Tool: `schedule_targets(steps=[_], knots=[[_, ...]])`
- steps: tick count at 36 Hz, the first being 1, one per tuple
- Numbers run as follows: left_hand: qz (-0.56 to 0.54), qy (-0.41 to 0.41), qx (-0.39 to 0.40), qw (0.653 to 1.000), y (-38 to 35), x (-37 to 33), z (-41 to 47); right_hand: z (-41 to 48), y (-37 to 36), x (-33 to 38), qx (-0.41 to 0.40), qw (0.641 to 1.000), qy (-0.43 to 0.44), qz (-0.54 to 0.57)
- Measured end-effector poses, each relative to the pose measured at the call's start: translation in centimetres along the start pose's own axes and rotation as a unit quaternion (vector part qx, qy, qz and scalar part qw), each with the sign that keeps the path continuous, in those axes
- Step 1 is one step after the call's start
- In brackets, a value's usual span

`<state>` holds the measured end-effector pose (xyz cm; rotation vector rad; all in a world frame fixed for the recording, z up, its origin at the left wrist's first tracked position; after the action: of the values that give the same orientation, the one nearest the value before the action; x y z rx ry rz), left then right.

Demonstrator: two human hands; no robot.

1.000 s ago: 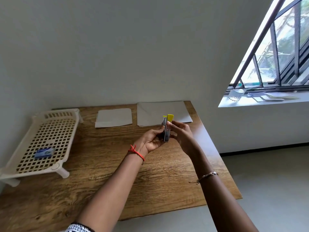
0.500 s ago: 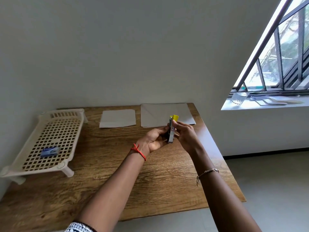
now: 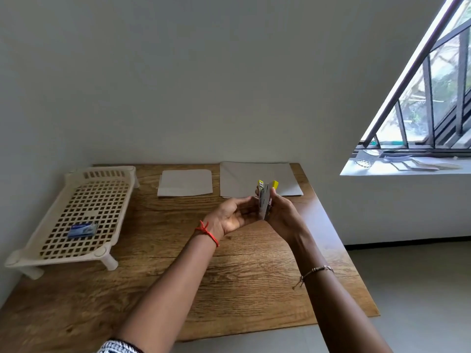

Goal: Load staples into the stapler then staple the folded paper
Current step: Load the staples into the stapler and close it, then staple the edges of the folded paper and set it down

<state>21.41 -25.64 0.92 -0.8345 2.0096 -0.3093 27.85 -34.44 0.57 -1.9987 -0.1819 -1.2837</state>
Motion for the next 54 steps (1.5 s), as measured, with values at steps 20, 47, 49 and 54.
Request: schedule_targets(steps=[20,47,49,54], knots=[[0.024,0.042,-0.137,0.989,7.9,0.5,0.3,1.2,1.0,-4.6,-0.222,0.774,0.103,-0.584],[-0.008,0.037,-0.159,0.987,10.7,-1.1,1.5,2.5,0.3,-5.7,-0.238,0.766,0.081,-0.592],[-0.006,0.035,-0.165,0.986,11.0,-1.3,1.7,2.7,0.3,-5.7,-0.235,0.761,0.073,-0.601],[0.007,0.028,-0.184,0.983,11.8,-2.0,2.2,3.3,0.2,-5.6,-0.218,0.729,0.019,-0.649]])
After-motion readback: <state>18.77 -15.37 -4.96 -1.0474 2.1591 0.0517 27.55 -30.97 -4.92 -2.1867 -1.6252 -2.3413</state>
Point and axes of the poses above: each hand's wrist, its own z-axis towards the middle knuckle, its own y-axis out of the back of the hand, x = y × z, the point moved 6 cm from there along z, towards the middle knuckle, and after that the axes turned 7 degrees about -x, right-handed, at the moved point
